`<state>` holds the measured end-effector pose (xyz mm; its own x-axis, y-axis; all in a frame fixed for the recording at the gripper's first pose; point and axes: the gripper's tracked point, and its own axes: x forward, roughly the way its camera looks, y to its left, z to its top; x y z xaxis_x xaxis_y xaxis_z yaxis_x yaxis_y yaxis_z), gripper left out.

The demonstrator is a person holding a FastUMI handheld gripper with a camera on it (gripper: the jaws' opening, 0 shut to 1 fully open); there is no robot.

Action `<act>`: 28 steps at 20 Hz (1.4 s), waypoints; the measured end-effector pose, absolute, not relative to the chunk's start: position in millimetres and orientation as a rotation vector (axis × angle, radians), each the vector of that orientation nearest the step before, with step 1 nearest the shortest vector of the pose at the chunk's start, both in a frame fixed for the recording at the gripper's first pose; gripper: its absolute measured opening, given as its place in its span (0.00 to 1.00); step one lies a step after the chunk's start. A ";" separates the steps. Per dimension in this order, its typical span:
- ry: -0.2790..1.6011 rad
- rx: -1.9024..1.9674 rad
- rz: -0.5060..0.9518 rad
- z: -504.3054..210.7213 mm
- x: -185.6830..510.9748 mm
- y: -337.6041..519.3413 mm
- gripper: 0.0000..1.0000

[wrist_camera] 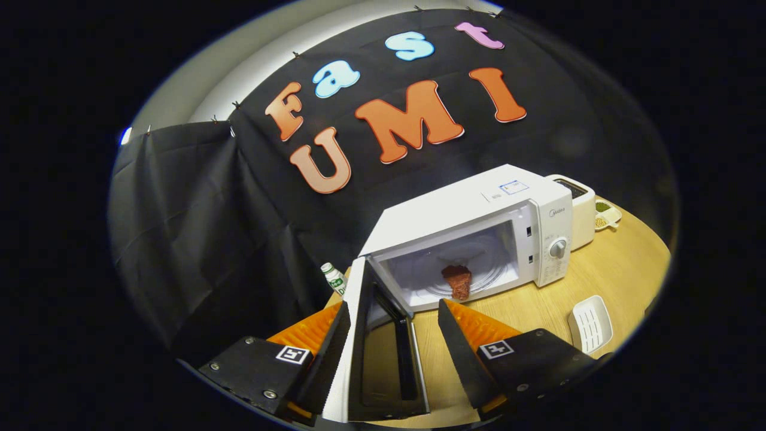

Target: Open the microwave, put the food inside, and close the microwave door.

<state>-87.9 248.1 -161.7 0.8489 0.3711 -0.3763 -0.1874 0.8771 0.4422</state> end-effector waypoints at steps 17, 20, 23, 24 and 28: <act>0.682 0.225 0.620 -198.5 -196.5 369.0 0.77; 0.691 0.189 0.565 -204.3 -184.9 349.5 0.65; 0.697 0.136 0.494 -211.8 -172.4 318.9 0.61; 0.699 0.121 0.471 -214.2 -167.1 306.7 0.61; 0.752 0.107 0.375 -242.0 -149.3 257.3 0.61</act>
<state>-149.3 257.3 -242.0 0.6674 0.3695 -0.6466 -0.2938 0.9285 0.2273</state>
